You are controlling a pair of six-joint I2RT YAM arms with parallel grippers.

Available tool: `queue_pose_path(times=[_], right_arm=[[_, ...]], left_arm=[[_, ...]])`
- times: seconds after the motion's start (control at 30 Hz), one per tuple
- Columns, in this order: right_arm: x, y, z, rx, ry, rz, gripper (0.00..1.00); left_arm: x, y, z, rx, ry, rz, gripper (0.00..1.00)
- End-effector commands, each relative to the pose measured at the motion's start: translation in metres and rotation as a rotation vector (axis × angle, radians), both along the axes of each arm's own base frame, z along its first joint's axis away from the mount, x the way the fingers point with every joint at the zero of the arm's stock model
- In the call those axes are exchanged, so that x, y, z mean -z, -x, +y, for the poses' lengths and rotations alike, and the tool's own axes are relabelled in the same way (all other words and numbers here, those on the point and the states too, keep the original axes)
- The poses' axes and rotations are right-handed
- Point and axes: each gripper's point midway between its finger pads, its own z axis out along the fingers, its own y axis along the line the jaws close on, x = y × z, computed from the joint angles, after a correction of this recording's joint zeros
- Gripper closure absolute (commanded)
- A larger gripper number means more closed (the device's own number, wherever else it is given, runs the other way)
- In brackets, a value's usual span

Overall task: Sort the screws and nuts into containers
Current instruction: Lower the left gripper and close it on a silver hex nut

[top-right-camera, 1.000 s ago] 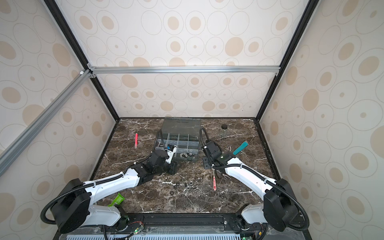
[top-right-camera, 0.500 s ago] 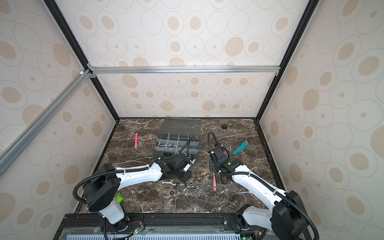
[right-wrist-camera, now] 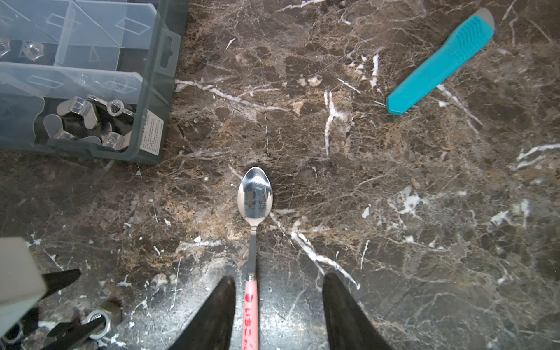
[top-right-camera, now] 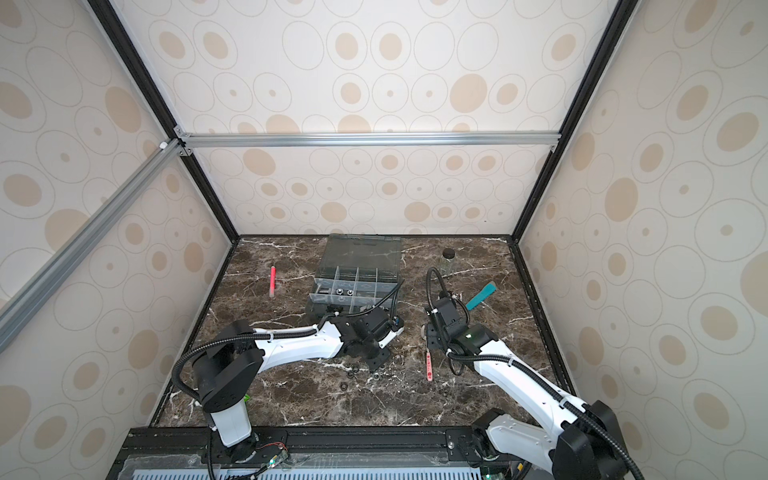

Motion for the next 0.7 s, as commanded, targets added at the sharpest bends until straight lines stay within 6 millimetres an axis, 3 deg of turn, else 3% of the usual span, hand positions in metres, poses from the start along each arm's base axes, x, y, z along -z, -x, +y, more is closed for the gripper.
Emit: queue_pose_path(times=[0.0, 0.3, 0.67], right_arm=[[0.001, 0.005, -0.011, 0.037, 0.019, -0.001, 0.49], [0.001, 0.008, -0.016, 0.045, 0.024, 0.000, 0.49], [0.003, 0.011, -0.020, 0.055, 0.029, 0.003, 0.49]], left_arm=[[-0.003, 0.008, -0.005, 0.053, -0.022, 0.011, 0.58], [0.009, 0.017, -0.011, 0.063, -0.039, 0.035, 0.61], [0.018, 0.019, -0.008, 0.065, -0.072, 0.046, 0.73]])
